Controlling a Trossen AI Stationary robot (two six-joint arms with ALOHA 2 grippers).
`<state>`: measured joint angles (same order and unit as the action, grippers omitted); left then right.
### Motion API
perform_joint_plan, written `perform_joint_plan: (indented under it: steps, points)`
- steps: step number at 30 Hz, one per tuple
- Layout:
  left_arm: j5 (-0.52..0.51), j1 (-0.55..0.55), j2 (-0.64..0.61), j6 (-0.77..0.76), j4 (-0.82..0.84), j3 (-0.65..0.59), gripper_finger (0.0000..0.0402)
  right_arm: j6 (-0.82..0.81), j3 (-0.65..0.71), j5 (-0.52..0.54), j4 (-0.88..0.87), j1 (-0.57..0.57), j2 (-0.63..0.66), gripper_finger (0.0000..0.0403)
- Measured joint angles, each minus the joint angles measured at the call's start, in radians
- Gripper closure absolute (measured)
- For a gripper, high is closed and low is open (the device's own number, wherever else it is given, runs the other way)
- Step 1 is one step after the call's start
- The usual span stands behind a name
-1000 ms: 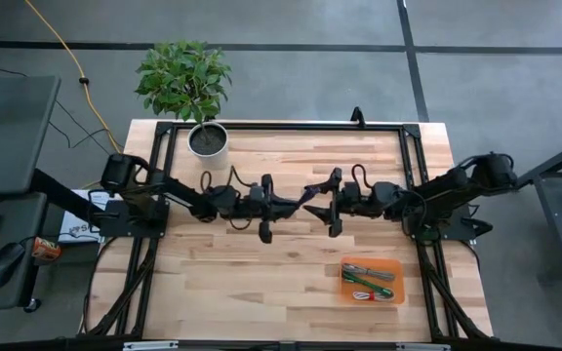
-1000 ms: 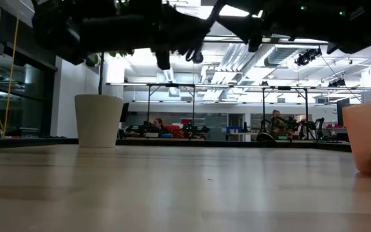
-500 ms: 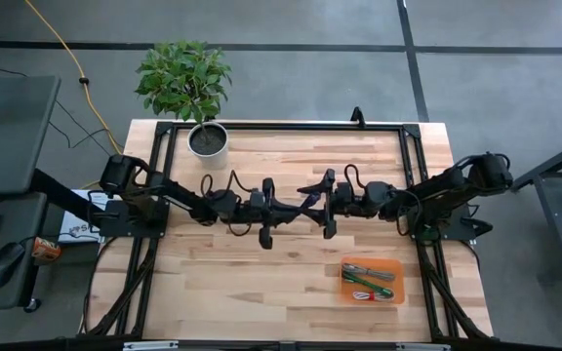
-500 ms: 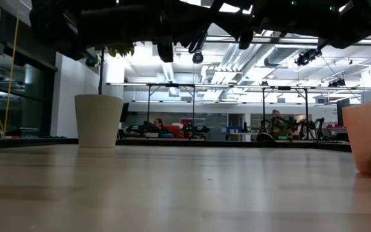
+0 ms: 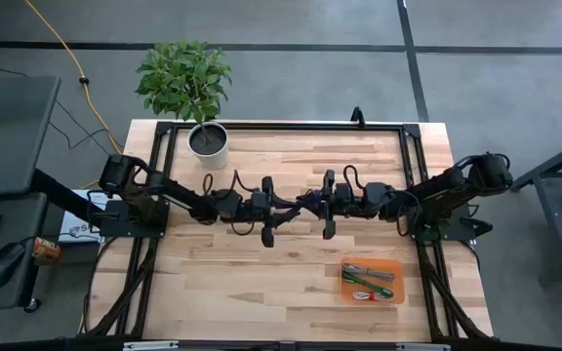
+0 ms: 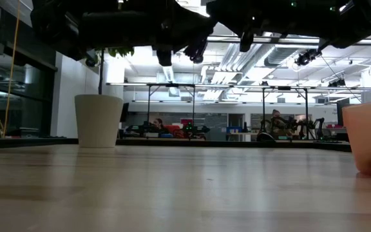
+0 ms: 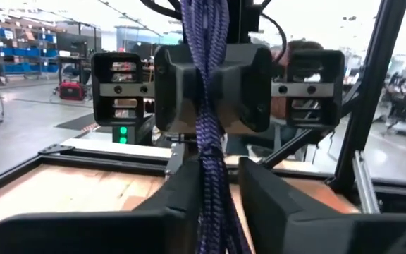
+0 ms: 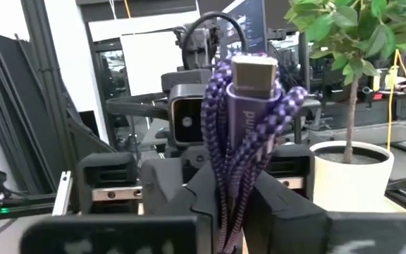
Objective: Pick and place USB-C Cables
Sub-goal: Put the blue charger cable into the orange bin
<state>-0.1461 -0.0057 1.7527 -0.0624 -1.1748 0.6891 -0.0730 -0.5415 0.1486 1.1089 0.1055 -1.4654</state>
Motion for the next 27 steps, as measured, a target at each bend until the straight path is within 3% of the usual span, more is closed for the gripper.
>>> perform_joint_plan:
  steps: [6, 14, 19, 27]
  points:
    - [0.004, 0.007, -0.08, 0.015, 0.169, 0.0, 0.0251, 0.037, 0.0, 0.035, -0.089, -0.001, 0.048, 0.0391]
    - [0.006, 0.019, -0.359, 0.052, 0.562, -0.02, 0.0201, 0.046, 0.0, 0.133, -0.589, -0.001, 0.292, 0.0396]
    - [-0.041, 0.019, -0.538, 0.08, 0.505, -0.17, 0.02, 0.007, 0.0, 0.116, -0.874, 0.011, 0.411, 0.0388]
    - [-0.093, 0.02, -0.771, 0.093, 0.408, -0.371, 0.02, 0.052, 0.0, 0.106, -0.895, 0.077, 0.448, 0.0394]
